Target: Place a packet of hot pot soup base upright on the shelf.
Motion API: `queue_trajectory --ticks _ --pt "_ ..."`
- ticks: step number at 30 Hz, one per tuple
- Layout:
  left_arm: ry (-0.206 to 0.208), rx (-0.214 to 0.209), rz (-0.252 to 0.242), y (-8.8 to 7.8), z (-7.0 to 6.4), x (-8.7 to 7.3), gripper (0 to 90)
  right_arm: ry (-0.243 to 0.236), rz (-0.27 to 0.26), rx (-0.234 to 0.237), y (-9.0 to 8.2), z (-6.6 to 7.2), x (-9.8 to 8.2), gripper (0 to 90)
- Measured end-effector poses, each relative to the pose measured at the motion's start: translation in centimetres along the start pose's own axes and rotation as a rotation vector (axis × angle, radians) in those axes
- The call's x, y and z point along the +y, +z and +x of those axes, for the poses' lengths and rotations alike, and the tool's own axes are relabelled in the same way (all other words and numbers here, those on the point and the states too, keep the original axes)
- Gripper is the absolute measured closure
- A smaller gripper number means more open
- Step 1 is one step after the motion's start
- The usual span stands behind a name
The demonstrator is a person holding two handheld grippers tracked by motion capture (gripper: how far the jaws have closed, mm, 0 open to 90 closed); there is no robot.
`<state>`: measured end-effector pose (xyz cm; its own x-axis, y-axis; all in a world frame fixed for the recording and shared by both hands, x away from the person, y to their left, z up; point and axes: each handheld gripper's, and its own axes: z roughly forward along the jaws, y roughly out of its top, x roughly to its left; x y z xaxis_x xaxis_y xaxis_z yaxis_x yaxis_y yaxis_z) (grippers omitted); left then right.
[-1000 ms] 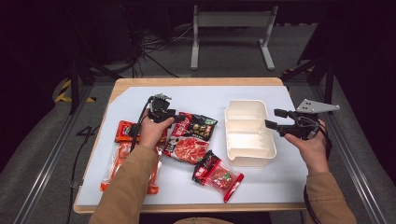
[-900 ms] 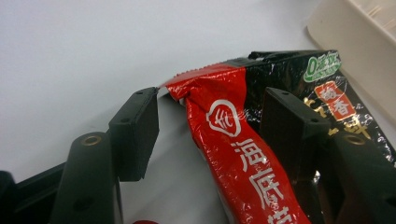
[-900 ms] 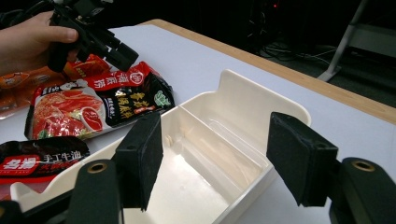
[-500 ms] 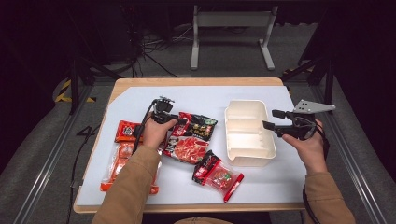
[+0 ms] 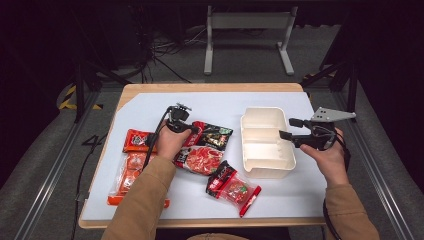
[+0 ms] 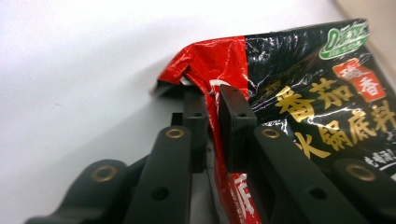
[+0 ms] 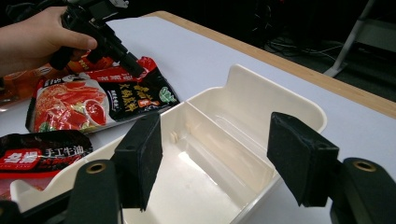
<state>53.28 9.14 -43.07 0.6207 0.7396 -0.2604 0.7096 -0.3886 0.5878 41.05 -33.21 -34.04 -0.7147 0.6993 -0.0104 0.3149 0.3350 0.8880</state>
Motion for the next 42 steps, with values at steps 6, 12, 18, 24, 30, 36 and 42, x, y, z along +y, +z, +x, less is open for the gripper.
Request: queue_trajectory --ticks 6,12,18,24,30,36,42 --pt "-0.024 -0.012 -0.032 -1.0 -0.2 0.0 86.4 0.004 0.0 -0.002 -0.1 -0.1 0.0 36.1" --pt "-0.01 -0.003 -0.079 -2.9 -0.7 0.3 87.3 0.012 -0.009 -0.007 -0.3 -0.1 0.1 36.6" --pt "-0.016 -0.008 -0.143 -4.9 -1.1 0.3 87.7 0.01 -0.015 -0.011 -0.5 0.0 0.2 36.8" --pt "0.032 -0.018 -0.219 -7.3 -2.5 0.3 88.1 0.013 -0.027 -0.011 -0.8 -0.1 0.3 37.1" --pt "0.085 -0.02 -0.282 -9.5 -4.1 0.0 88.3 0.009 -0.035 -0.007 -1.0 0.1 0.5 37.3" --pt "0.143 -0.019 -0.335 -11.4 -5.6 -0.5 88.4 0.005 -0.049 0.001 -1.2 0.4 0.8 37.6" --pt "0.195 -0.01 -0.4 -13.4 -7.1 -1.3 88.4 0.001 -0.055 0.015 -1.1 0.7 1.0 37.7"
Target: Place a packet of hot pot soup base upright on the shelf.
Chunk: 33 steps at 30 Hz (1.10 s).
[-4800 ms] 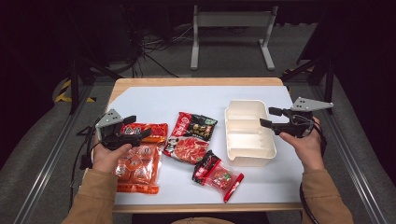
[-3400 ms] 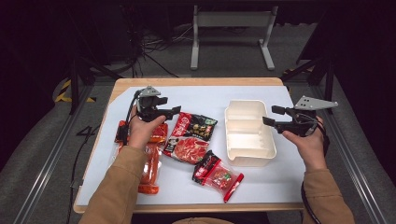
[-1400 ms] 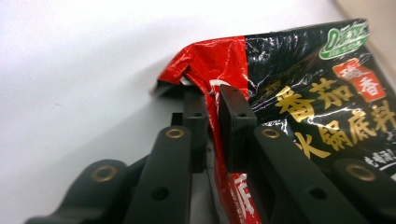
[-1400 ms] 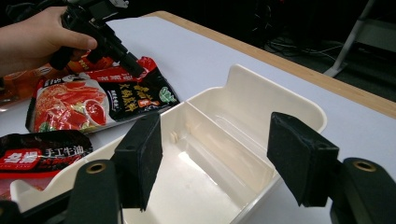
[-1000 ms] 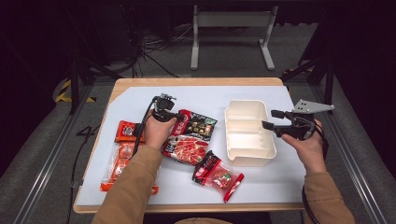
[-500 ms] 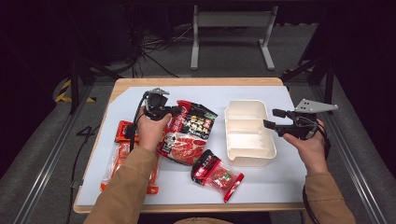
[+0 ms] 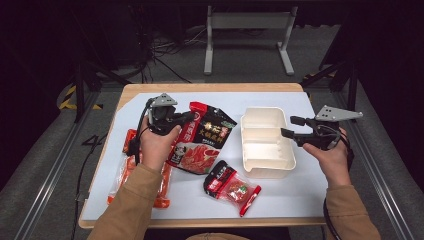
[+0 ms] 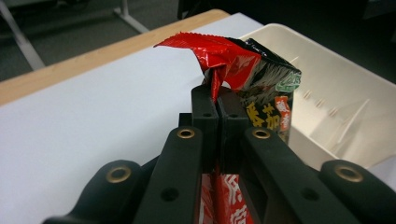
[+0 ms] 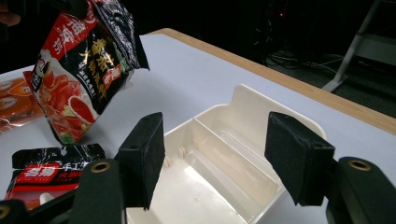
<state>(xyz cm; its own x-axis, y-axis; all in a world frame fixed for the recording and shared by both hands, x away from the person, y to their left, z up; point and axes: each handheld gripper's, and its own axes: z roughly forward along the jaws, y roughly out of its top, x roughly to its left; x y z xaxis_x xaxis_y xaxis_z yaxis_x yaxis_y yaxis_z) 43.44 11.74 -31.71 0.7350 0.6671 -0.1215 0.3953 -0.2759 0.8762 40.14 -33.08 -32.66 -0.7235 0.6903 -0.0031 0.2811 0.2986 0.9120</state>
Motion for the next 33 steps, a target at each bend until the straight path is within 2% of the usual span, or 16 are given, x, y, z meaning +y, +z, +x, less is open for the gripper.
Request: queue_trajectory --ticks 4,6,13,20,22,28,33 --pt "0.042 0.036 -0.065 -1.6 -0.9 0.0 88.4 -0.006 -0.001 0.005 0.1 0.3 0.2 37.7" --pt "0.05 0.038 -0.09 -2.0 -1.0 -0.1 88.4 -0.007 -0.007 0.01 0.0 0.4 0.3 37.8" --pt "0.038 0.021 -0.184 -3.7 -1.3 -1.0 88.4 -0.009 -0.014 0.035 0.2 0.9 0.7 37.9" --pt "0.063 0.029 -0.198 -4.3 -2.0 -1.4 88.4 -0.014 -0.005 0.055 0.6 1.7 1.0 37.5" --pt "0.058 0.025 -0.21 -4.4 -1.9 -1.5 88.4 -0.009 -0.007 0.065 0.6 1.9 1.2 37.4" --pt "0.052 0.022 -0.222 -4.5 -1.9 -1.6 88.3 0.003 -0.027 0.119 1.1 3.1 2.1 36.4" --pt "0.043 0.01 -0.233 -4.7 -1.9 -1.7 88.3 0.003 -0.036 0.172 2.4 4.5 3.1 35.4"
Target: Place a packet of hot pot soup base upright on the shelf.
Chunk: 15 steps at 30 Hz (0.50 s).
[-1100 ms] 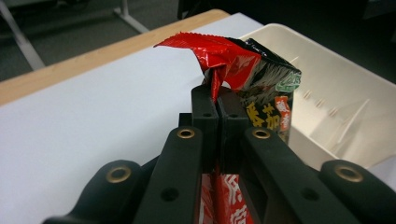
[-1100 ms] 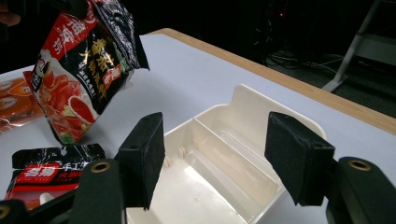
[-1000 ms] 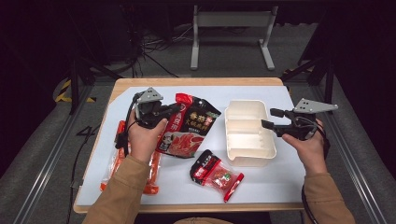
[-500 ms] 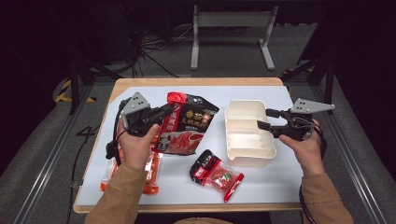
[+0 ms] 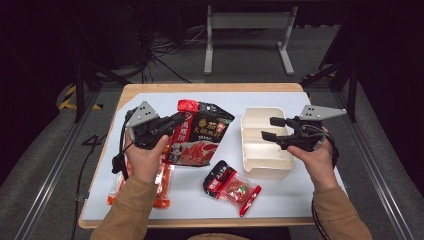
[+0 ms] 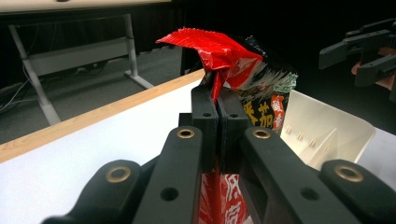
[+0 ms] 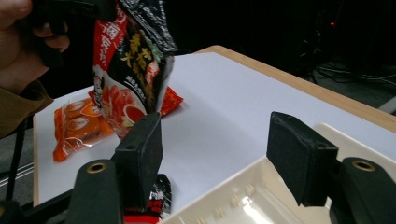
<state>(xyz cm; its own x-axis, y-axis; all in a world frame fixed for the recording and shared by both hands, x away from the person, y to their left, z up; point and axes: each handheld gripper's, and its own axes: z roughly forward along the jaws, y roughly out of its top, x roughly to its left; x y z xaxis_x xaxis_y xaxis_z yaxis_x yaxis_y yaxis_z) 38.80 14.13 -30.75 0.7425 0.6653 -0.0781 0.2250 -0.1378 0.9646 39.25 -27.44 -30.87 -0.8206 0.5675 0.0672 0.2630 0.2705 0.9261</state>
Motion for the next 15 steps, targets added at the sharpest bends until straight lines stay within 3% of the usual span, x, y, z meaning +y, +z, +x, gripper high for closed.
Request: queue_trajectory --ticks 7,15 --pt "0.008 -0.015 -0.012 -0.1 -0.3 0.0 88.3 -0.009 0.007 0.049 2.9 1.0 0.7 34.7" --pt "-0.003 -0.047 -0.021 0.0 -0.5 -0.1 88.2 0.02 -0.039 0.12 4.8 1.5 1.5 35.5"
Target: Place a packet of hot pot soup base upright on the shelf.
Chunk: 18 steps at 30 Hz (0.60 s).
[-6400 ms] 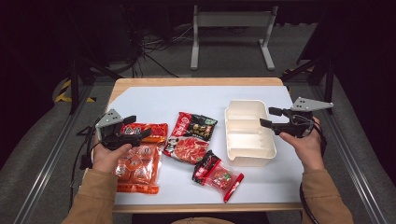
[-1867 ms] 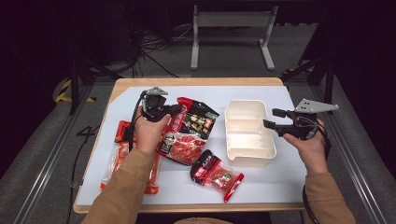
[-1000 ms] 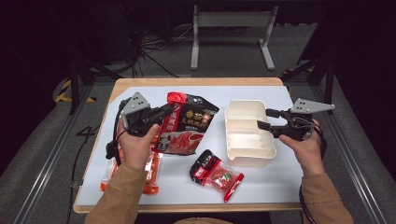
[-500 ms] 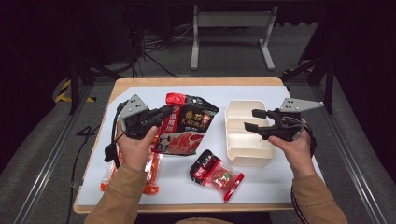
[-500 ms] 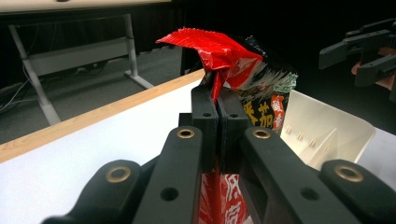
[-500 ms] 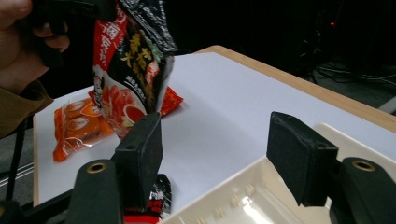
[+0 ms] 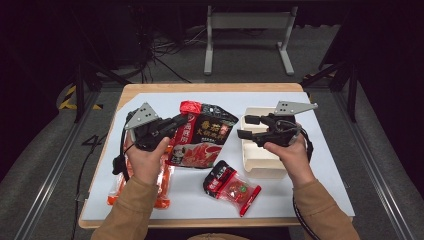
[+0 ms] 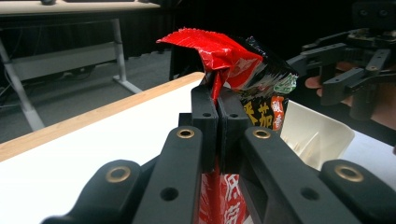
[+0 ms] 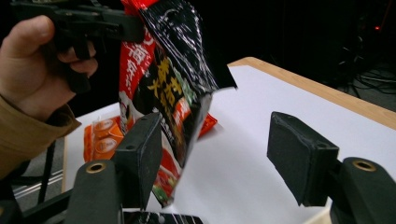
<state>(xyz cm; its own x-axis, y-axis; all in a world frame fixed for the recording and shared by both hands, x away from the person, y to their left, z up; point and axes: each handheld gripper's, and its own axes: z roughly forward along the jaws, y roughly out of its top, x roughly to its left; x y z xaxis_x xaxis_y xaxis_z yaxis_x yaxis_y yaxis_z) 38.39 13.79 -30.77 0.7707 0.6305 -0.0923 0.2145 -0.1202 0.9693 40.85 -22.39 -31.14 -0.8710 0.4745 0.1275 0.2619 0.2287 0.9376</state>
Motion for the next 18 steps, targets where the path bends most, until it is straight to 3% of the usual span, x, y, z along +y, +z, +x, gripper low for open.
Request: queue_trajectory --ticks 11,18 --pt "0.008 -0.028 -0.007 0.2 -0.7 0.0 88.1 0.0 0.019 0.017 2.2 0.4 0.2 35.0" --pt "0.005 -0.046 -0.013 0.4 -1.0 0.0 88.1 0.019 0.017 0.069 3.5 0.7 0.2 43.8"
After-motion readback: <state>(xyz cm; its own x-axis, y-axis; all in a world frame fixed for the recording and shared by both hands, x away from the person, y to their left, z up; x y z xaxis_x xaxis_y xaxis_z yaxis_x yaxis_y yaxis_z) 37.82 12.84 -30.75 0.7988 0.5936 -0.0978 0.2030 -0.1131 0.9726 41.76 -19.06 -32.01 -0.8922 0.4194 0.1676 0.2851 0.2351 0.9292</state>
